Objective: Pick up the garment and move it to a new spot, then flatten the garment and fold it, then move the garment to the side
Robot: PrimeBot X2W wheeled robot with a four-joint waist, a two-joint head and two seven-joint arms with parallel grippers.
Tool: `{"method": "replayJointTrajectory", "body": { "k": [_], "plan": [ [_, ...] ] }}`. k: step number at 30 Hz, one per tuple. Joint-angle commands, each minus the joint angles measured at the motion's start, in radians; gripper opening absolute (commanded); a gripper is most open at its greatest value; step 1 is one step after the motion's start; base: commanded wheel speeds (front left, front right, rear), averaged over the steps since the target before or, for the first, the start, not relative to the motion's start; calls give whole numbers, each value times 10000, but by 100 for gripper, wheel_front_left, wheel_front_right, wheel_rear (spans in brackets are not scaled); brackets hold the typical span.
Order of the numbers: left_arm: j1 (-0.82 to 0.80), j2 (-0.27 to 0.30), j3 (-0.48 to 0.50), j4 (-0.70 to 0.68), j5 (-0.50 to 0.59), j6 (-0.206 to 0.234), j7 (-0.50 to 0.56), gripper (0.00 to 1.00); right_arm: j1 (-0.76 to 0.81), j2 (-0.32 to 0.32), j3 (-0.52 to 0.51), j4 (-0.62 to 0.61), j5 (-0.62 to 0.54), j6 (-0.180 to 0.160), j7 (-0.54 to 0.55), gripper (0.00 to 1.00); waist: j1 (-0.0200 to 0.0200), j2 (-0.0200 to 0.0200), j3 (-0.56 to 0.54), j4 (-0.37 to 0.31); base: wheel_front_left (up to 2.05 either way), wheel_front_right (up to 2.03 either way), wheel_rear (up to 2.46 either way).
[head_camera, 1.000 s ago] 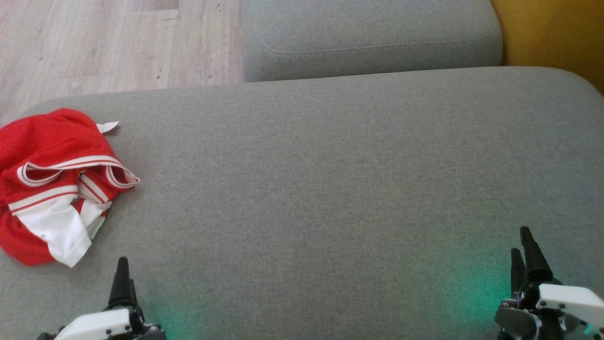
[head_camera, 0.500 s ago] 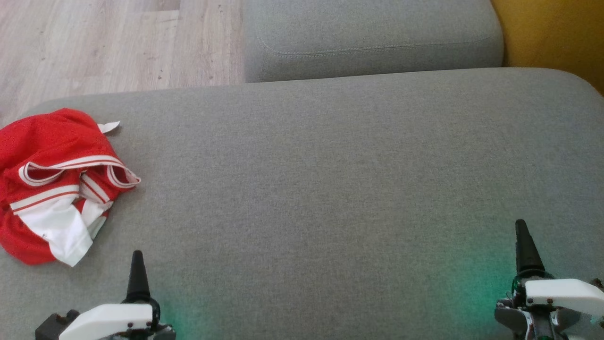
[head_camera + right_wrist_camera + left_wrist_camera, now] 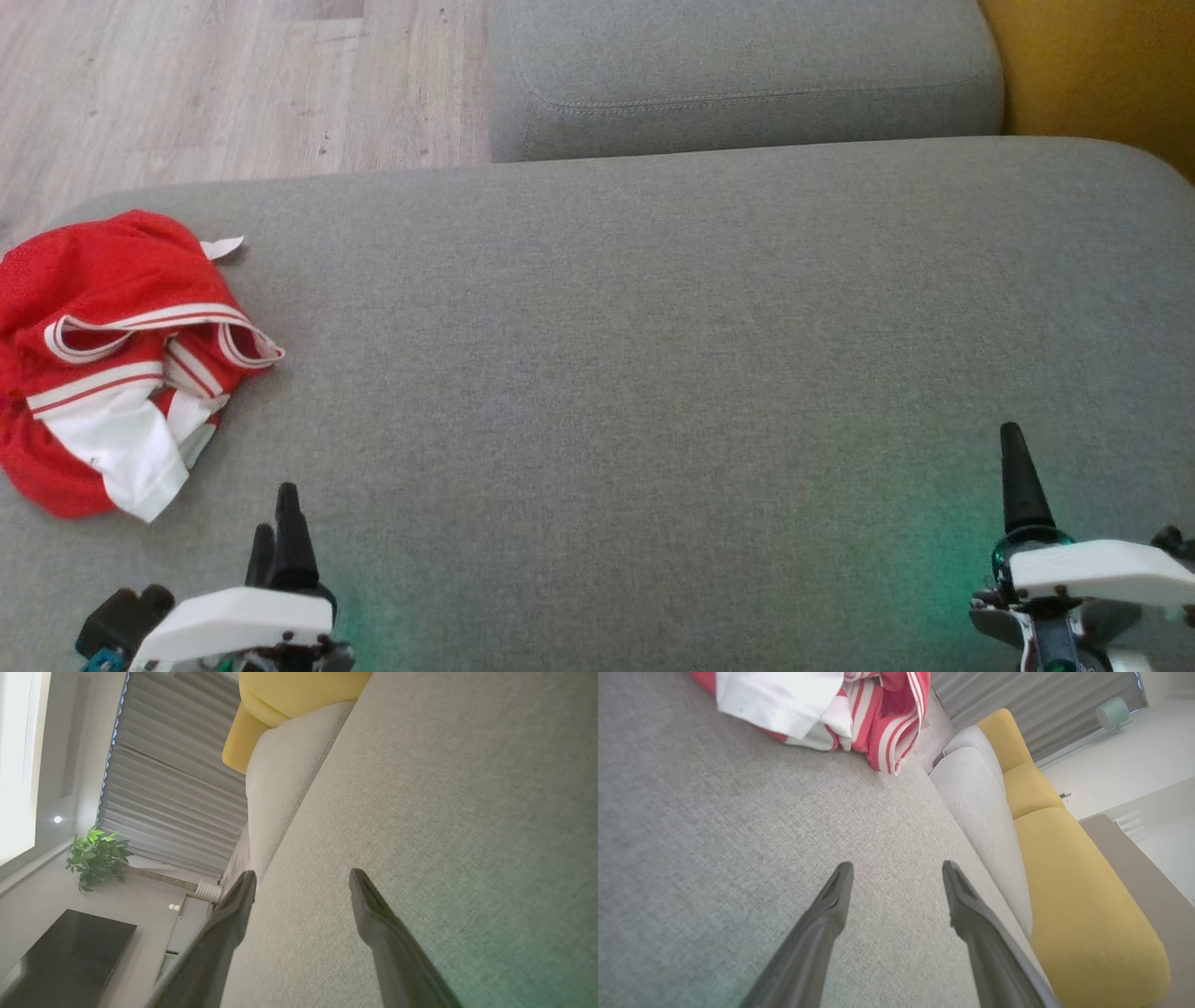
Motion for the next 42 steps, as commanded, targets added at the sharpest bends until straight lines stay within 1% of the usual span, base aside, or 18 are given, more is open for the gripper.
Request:
{"method": "replayJointTrajectory", "body": {
  "k": [1,23,35,42],
  "plan": [
    [-363,212,5,-393,453,81,-150,100,-403,-45,99,-415,-437,27,-100,100,0,0,-2,13,0,0,0],
    [-451,637,-728,-768,3163,570,-765,100,-374,-57,426,-741,-3007,41,-257,100,0,0,-27,67,0,0,0],
    [-489,761,-989,-803,4400,840,-1118,100,-333,-63,593,-946,-4486,49,-345,100,0,0,-41,118,0,0,0],
    [-573,945,-1290,-828,5307,926,-1323,100,-302,-67,649,-1049,-5349,53,-434,100,0,0,-59,138,0,0,0]
  ]
}}
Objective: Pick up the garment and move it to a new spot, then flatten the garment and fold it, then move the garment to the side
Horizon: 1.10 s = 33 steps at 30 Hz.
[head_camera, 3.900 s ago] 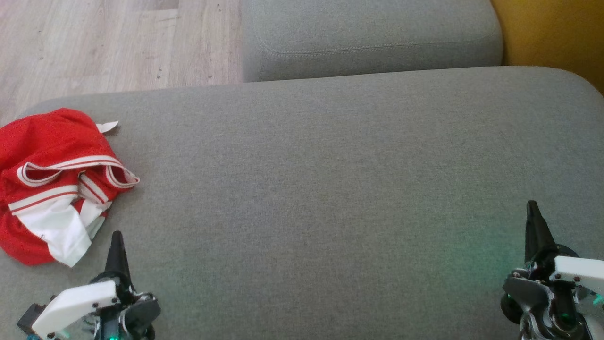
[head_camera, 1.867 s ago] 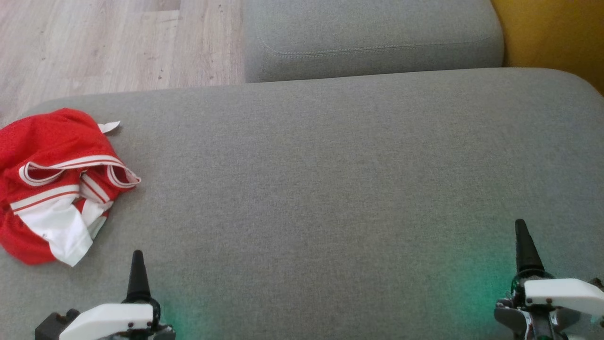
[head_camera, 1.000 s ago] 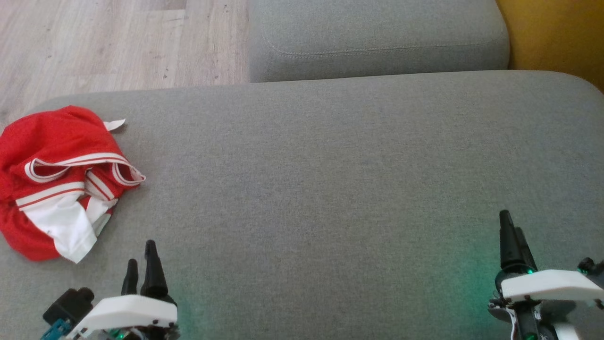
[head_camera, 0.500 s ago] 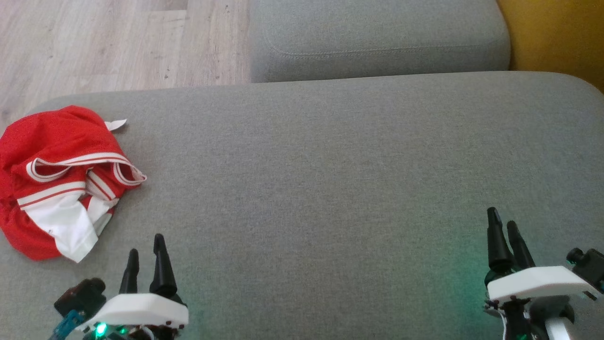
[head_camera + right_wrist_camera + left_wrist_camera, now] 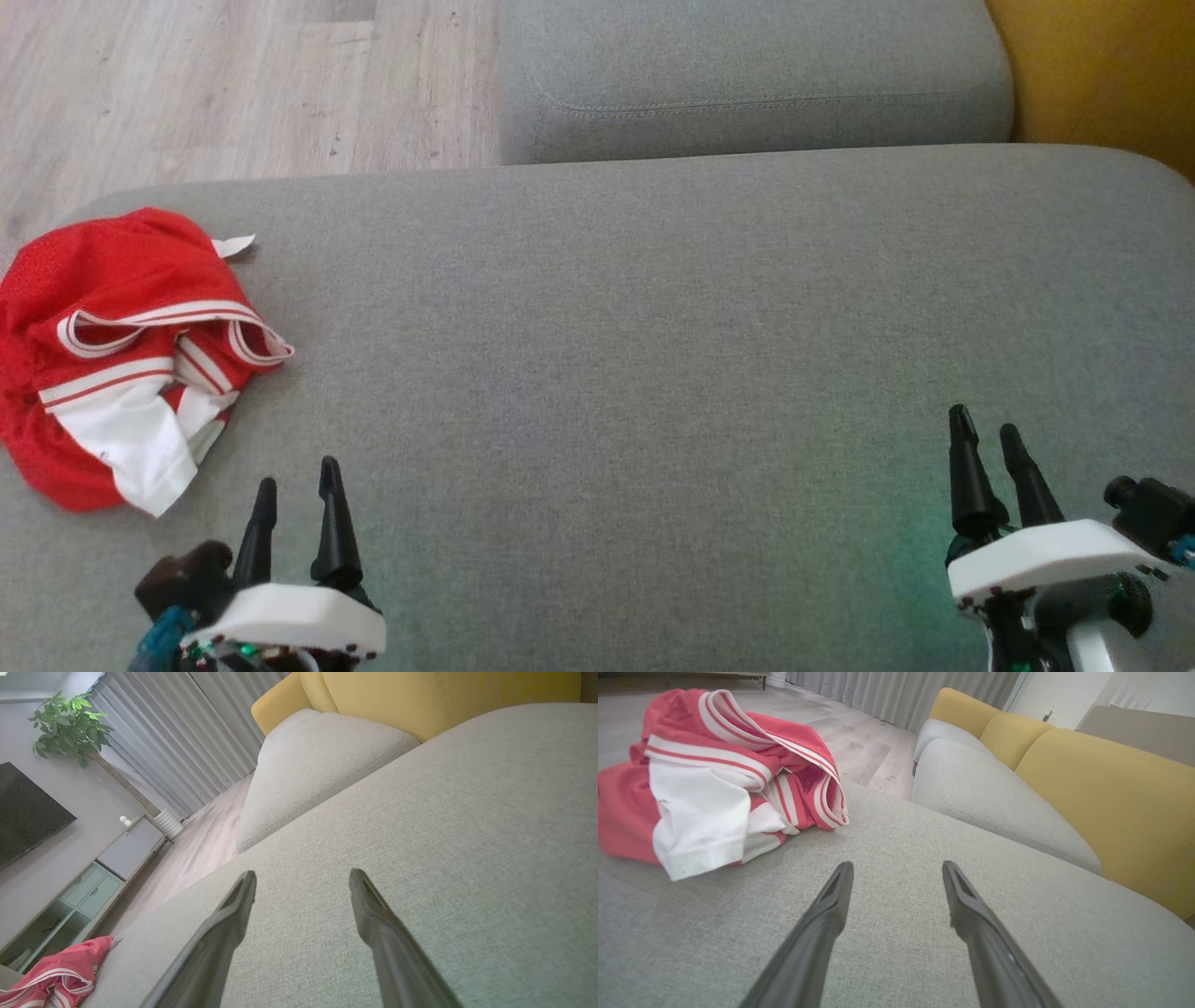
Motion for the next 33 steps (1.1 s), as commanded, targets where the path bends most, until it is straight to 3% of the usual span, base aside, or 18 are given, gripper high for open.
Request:
{"method": "replayJointTrajectory", "body": {
  "k": [1,13,33],
  "plan": [
    [-561,209,84,-372,324,95,-136,100,-307,-66,215,-416,-316,54,-127,100,0,0,-5,5,0,0,0],
    [-651,389,-284,-329,1692,388,-516,100,-252,-73,368,-550,-1968,62,-104,100,0,0,-44,61,0,0,0],
    [-706,421,-597,-413,2932,620,-925,100,-149,-84,585,-755,-3860,74,-168,100,0,0,-118,104,0,0,0]
  ]
}}
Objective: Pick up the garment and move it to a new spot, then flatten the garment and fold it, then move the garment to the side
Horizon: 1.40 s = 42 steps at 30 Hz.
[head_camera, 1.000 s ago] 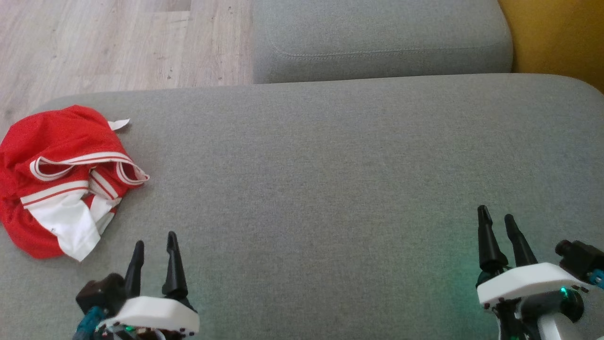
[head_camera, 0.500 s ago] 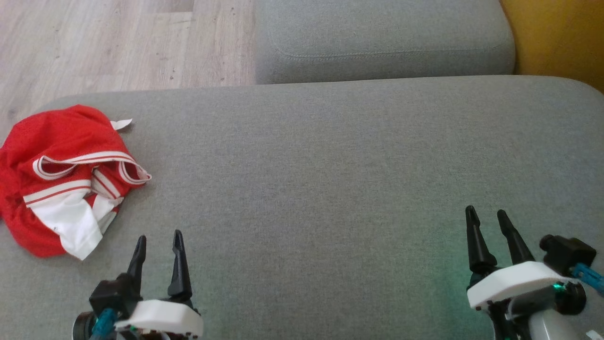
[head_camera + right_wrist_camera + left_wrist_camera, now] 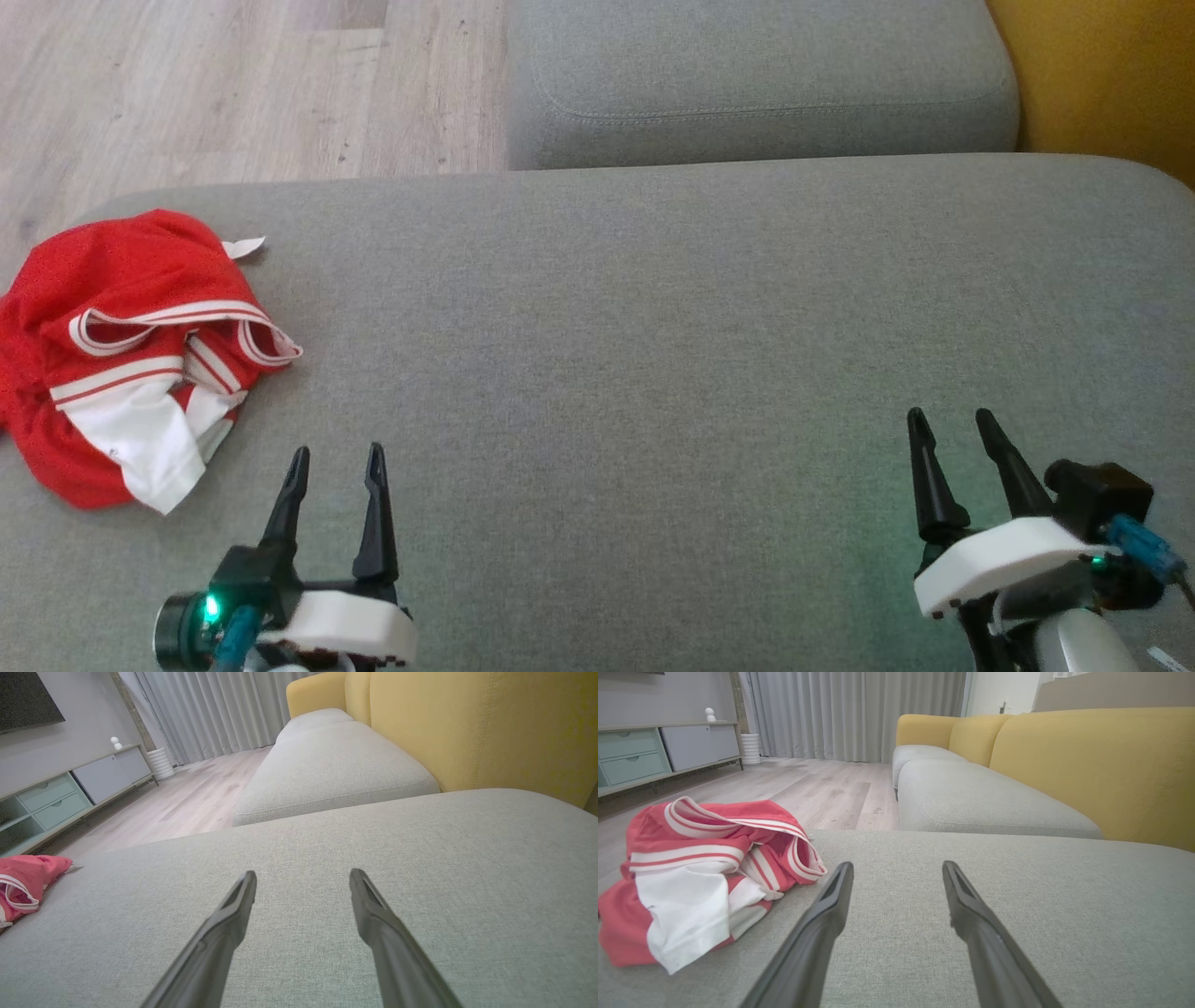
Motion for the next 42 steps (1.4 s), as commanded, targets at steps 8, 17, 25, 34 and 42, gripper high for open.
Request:
{"method": "replayJointTrajectory", "body": {
  "k": [8,17,25,34,42],
  "plan": [
    [-437,172,314,-490,732,450,-323,100,-116,-86,359,-574,-1113,78,-163,100,0,0,-9,18,0,0,0],
    [-295,25,530,-558,315,537,-174,100,-33,-87,344,-626,-1124,79,-239,100,0,0,17,-2,0,0,0],
    [-261,53,529,-629,167,568,-19,100,1,-87,301,-632,-951,79,-294,100,0,0,21,6,0,0,0],
    [-336,165,362,-637,251,539,47,100,15,-87,198,-684,-956,79,-336,100,0,0,55,305,0,0,0],
    [-421,314,272,-691,397,576,-49,100,-16,-87,293,-803,-892,79,-427,100,0,0,140,2158,0,0,0]
  ]
}}
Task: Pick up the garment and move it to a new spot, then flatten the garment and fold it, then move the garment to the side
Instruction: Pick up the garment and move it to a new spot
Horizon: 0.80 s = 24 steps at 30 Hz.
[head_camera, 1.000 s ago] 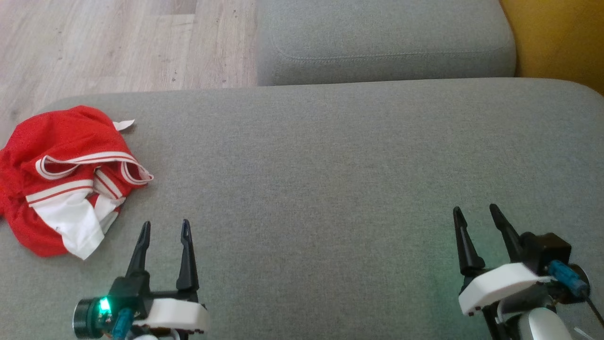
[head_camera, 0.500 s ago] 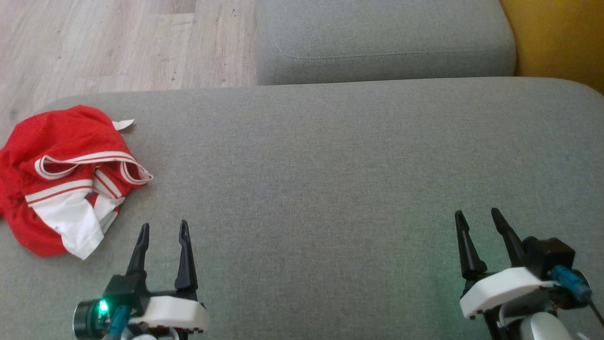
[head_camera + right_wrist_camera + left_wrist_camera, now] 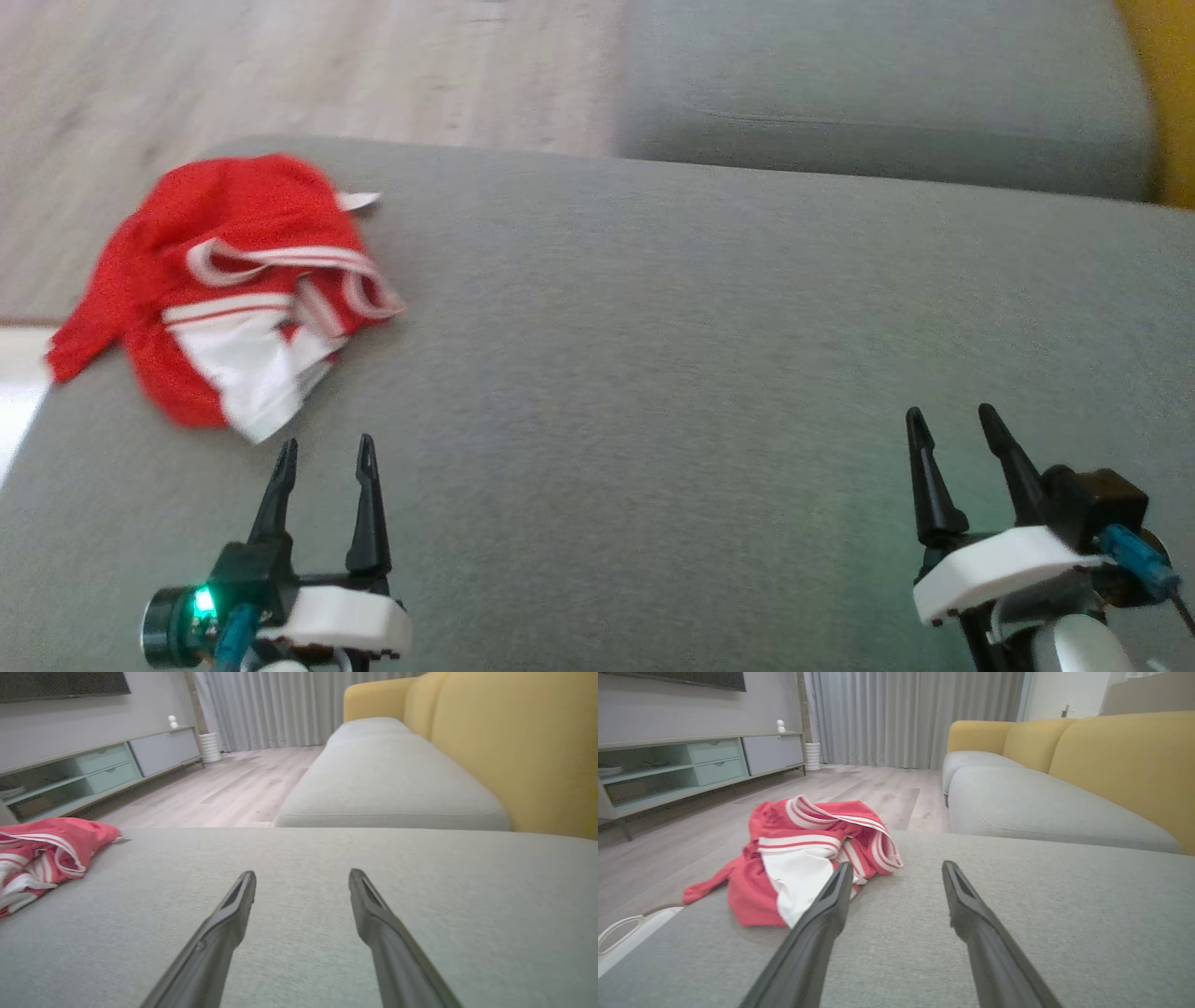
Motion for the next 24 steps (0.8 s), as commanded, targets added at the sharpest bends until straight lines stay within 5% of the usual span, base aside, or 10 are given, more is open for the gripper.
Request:
{"method": "replayJointTrajectory", "body": {
  "k": [1,11,24],
  "plan": [
    [-429,211,317,-418,77,63,-112,100,-237,-81,315,-385,90,77,-143,100,0,0,60,982,0,0,0],
    [-293,350,403,-640,13,239,-36,100,-344,-81,530,-240,175,77,-256,100,0,0,130,2726,0,0,0],
    [-443,353,513,-999,-450,184,327,100,-473,-81,536,-205,73,77,-200,100,0,0,439,2869,0,0,0]
  ]
}}
